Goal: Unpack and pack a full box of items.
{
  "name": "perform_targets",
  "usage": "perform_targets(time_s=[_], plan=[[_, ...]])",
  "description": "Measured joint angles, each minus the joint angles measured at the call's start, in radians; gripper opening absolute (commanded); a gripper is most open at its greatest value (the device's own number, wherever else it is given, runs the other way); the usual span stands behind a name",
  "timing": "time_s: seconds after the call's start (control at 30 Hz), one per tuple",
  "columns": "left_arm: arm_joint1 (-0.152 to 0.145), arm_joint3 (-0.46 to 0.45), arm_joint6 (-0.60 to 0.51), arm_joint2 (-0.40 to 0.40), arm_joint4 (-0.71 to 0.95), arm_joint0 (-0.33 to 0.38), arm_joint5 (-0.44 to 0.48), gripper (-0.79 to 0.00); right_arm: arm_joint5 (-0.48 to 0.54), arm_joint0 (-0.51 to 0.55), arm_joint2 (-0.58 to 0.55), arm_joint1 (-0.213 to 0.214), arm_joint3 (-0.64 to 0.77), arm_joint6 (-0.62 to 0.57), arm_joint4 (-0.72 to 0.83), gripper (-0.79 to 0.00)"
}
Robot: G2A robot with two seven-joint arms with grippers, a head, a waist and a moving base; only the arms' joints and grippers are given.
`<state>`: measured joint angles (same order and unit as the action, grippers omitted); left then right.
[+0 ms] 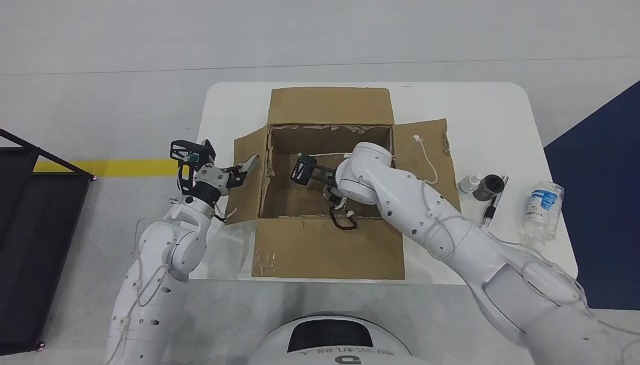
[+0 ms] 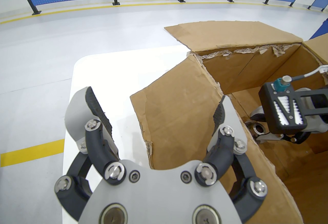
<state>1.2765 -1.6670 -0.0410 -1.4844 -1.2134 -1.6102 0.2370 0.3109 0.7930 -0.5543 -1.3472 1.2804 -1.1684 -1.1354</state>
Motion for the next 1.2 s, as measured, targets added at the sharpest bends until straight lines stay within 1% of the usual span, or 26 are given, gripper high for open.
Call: perform_targets(time_s=[0.13,0.2,0.23,0.27,0.47,0.63,0.73,0.8,0.93,1.03,1.07,1.2], plan=[[0.0,0.0,0.0,0.0,0.0,0.0,0.0,0.0,0.002,-0.008,0.005,-0.01,-0.021,0.004,0.005,-0.557],[0.0,0.0,0.0,0.0,0.0,0.0,0.0,0.0,0.002,-0.014,0.007,-0.015,-0.034,0.001,0.005,-0.628],[0.0,0.0,0.0,0.0,0.0,0.0,0.0,0.0,0.001,-0.017,0.008,-0.017,-0.039,-0.003,0.004,-0.696],[0.0,0.0,0.0,0.0,0.0,0.0,0.0,0.0,0.0,-0.02,0.009,-0.02,-0.045,-0.008,0.004,-0.785],[0.0,0.0,0.0,0.0,0.0,0.0,0.0,0.0,0.0,-0.03,0.007,-0.03,-0.064,-0.028,0.011,-0.785],[0.0,0.0,0.0,0.0,0.0,0.0,0.0,0.0,0.001,-0.011,-0.038,-0.016,0.007,-0.007,0.018,-0.785],[0.0,0.0,0.0,0.0,0.0,0.0,0.0,0.0,-0.001,0.027,-0.096,0.009,0.098,0.012,0.003,-0.785],[0.0,0.0,0.0,0.0,0.0,0.0,0.0,0.0,-0.001,0.07,-0.15,0.032,0.184,0.014,-0.012,-0.785],[0.0,0.0,0.0,0.0,0.0,0.0,0.0,0.0,-0.019,0.184,-0.287,0.081,0.383,0.037,-0.056,-0.785],[0.0,0.0,0.0,0.0,0.0,0.0,0.0,0.0,-0.044,0.309,-0.427,0.118,0.559,0.108,-0.085,-0.785],[0.0,0.0,0.0,0.0,0.0,0.0,0.0,0.0,-0.05,0.365,-0.487,0.131,0.627,0.142,-0.09,-0.785],[0.0,0.0,0.0,0.0,0.0,0.0,0.0,0.0,-0.054,0.551,-0.692,0.163,0.812,0.257,-0.071,-0.785]])
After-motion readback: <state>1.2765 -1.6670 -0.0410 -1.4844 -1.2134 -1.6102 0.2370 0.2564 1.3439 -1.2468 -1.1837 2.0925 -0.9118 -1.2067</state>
